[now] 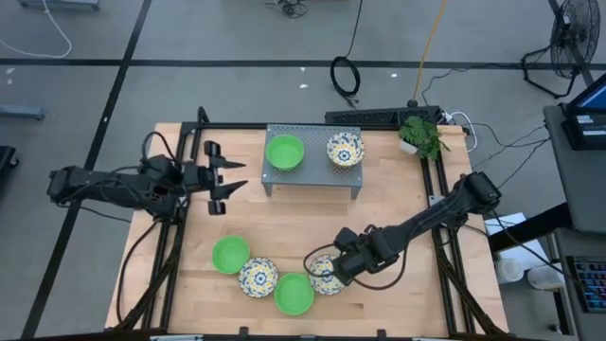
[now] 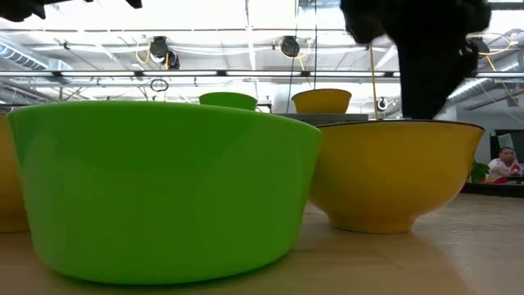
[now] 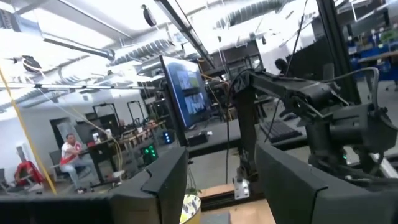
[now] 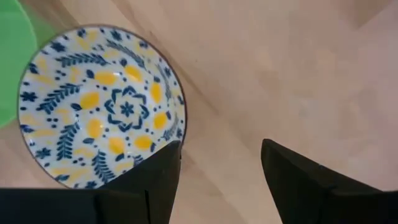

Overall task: Pick & Place Mini bowls
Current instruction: Stack the white patterned bowl on top of the white patterned bowl on the shelf

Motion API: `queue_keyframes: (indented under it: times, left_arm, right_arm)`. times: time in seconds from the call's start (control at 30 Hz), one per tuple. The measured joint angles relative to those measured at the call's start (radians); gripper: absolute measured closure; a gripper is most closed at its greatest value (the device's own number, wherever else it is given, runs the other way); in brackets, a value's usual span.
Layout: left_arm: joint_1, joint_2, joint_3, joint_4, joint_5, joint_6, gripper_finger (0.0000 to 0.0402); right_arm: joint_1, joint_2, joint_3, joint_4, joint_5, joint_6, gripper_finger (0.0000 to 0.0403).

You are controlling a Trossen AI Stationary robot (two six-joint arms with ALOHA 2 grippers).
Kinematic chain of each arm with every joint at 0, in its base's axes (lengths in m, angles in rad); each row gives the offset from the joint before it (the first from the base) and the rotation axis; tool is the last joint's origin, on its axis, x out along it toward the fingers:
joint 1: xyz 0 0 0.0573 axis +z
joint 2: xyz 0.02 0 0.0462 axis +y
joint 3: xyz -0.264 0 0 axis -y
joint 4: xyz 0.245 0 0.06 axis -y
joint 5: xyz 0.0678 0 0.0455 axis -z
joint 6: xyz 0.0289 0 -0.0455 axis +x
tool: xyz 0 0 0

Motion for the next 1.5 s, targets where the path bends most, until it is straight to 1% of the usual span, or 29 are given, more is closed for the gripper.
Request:
queue_keyframes:
  times: [0.1,0.2,0.3,0.5,0.9,1.03,1.2,1.3,1.5]
  left_arm:
    - [0.000,0.019,0.000,0.017,0.000,0.028,0.0208]
    - [0.000,0.035,0.000,0.041,0.000,0.034,0.0208]
    - [0.000,0.047,0.000,0.070,0.000,0.035,0.0208]
    - [0.000,0.054,0.000,0.084,0.000,0.035,0.0208]
    - [0.000,0.054,0.000,0.075,0.000,0.003,0.0208]
    - [0.000,0.054,0.000,0.071,0.000,-0.007,0.0208]
    - [0.000,0.054,0.000,0.065,0.000,-0.024,0.0209]
    - [0.000,0.054,0.000,0.065,0.000,-0.024,0.0207]
    - [0.000,0.054,0.000,0.058,0.000,-0.024,0.0206]
  right_arm:
    - [-0.005,0.002,-0.074,0.121,-0.049,0.005,0.0193]
    - [-0.008,0.001,-0.111,0.213,-0.104,0.017,0.0193]
    - [-0.009,0.001,-0.128,0.246,-0.112,0.021,0.0193]
    - [-0.009,0.000,-0.147,0.221,-0.107,0.028,0.0193]
    - [-0.018,-0.017,-0.159,-0.013,-0.103,0.026,0.0193]
    - [-0.020,-0.034,-0.159,0.018,-0.081,0.001,0.0193]
    - [-0.020,-0.032,-0.159,0.081,-0.084,-0.010,0.0193]
    - [-0.020,-0.035,-0.159,0.078,-0.084,-0.010,0.0193]
    - [-0.036,-0.098,-0.159,0.073,-0.080,-0.019,0.0193]
